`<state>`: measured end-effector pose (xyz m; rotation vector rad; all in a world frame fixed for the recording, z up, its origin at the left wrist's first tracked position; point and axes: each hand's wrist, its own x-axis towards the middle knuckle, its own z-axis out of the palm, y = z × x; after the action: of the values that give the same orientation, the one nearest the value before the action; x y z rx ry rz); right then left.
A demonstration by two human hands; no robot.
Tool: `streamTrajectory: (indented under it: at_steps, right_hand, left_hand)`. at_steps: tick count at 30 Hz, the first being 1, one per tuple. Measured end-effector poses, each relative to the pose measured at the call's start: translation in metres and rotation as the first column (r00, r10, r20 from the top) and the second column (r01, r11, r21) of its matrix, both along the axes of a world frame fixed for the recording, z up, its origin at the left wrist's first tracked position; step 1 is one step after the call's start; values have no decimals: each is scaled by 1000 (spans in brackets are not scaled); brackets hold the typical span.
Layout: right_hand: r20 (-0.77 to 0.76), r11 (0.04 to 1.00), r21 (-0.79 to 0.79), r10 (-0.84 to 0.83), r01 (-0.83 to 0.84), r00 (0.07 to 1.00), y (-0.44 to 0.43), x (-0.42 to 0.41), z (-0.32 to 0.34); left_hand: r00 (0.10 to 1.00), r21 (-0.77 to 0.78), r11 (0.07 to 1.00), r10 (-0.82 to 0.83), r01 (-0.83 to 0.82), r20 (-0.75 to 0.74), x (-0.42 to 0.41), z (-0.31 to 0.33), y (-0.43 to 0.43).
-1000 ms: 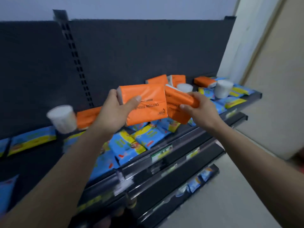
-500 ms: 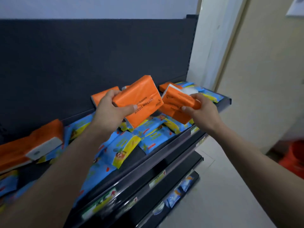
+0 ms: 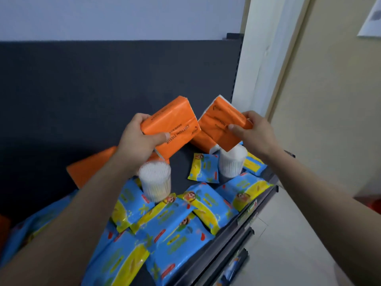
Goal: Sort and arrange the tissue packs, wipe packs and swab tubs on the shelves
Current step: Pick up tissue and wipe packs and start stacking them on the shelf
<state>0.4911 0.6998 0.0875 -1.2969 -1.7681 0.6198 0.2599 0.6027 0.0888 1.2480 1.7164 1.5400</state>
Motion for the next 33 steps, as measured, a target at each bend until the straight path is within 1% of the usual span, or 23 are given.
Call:
streamTrajectory:
  at_steps: [4,7,11,13,16,17,20,22,25,27,33]
  right_hand:
    - [-23,996,-75,44,-46,999,51,-7,-7]
    - [12,989,-123,89,-87,996,90,-13,-15]
    - [75,968,-174,196,-180,978,137,-20,-18]
    - [107,945,-245,248,-217,963,158,-21,-20]
    - [32,879,-375,329,-293,944,184,-26,-31]
    - [44,861,-411,347,-299,937,191,-28,-35]
    - [128,814,-497,411,-300,903,202,-32,-48]
    - [141,784,-533,453,-318,880,206,-36,-53]
    - [190,732,-590,535,-340,823,205,-38,-53]
    - [187,705,-624,554,-338,811,204,-38,-53]
    - [251,671,-669,608,-319,753,194,-49,-50]
  left_hand:
    - [996,-25,998,52,-54,-72,-3,-1,30]
    - [987,-40,993,109,-115,-121,-1,-3,49]
    - [974,-126,973,173,-192,-147,9,-9,73]
    - [963,-170,957,205,-235,-174,15,-12,84]
    - [952,-213,936,243,-280,-184,22,-17,93]
    - [947,-224,927,261,-300,-190,25,-20,95]
    - [935,-254,906,297,-340,-193,32,-26,97]
    - [933,-277,896,301,-347,-197,34,-29,96]
    - [932,-304,887,293,-348,-214,34,-31,94]
    - [931,-316,883,286,-348,-226,32,-32,94]
    - [934,-333,883,254,-329,-249,26,-29,87]
